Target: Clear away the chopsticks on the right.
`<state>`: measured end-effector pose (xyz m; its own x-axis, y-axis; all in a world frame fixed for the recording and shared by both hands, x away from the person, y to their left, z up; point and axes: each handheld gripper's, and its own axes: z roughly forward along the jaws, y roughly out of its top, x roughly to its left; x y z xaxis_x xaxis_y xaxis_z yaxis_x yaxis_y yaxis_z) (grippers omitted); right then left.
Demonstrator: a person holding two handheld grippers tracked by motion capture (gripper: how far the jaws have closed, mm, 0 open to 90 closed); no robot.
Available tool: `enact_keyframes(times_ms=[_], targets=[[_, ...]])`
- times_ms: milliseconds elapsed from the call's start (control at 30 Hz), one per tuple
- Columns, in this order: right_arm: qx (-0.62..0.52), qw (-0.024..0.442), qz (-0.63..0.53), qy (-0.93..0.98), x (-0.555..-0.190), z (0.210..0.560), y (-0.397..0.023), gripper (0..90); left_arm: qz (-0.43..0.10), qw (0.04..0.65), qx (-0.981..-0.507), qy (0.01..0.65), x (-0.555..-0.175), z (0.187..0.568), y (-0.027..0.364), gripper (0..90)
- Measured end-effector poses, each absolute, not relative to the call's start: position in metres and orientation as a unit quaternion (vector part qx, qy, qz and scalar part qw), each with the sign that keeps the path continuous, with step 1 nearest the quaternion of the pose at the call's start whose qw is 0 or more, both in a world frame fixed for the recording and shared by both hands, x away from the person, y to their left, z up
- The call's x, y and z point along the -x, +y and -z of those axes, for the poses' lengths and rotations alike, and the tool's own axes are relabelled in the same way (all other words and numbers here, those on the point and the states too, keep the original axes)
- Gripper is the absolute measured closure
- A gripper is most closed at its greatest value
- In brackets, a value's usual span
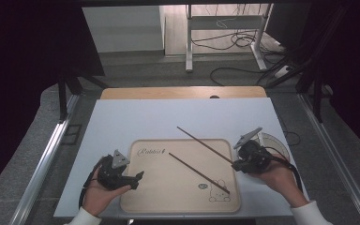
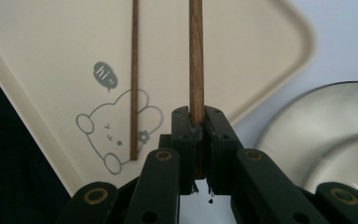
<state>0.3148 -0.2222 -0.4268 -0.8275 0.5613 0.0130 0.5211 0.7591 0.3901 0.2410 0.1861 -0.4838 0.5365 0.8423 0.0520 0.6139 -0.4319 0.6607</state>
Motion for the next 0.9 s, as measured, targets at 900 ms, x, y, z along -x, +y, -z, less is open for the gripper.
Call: enact_keyframes(times_ms=[900], targets=[[-0.24, 0.061, -0.187, 0.951, -0.306, 0.455, -0.181, 50.2, -0.194, 0.297, -0.824, 0.442, -0.241, 0.482, 0.187, 13.2]])
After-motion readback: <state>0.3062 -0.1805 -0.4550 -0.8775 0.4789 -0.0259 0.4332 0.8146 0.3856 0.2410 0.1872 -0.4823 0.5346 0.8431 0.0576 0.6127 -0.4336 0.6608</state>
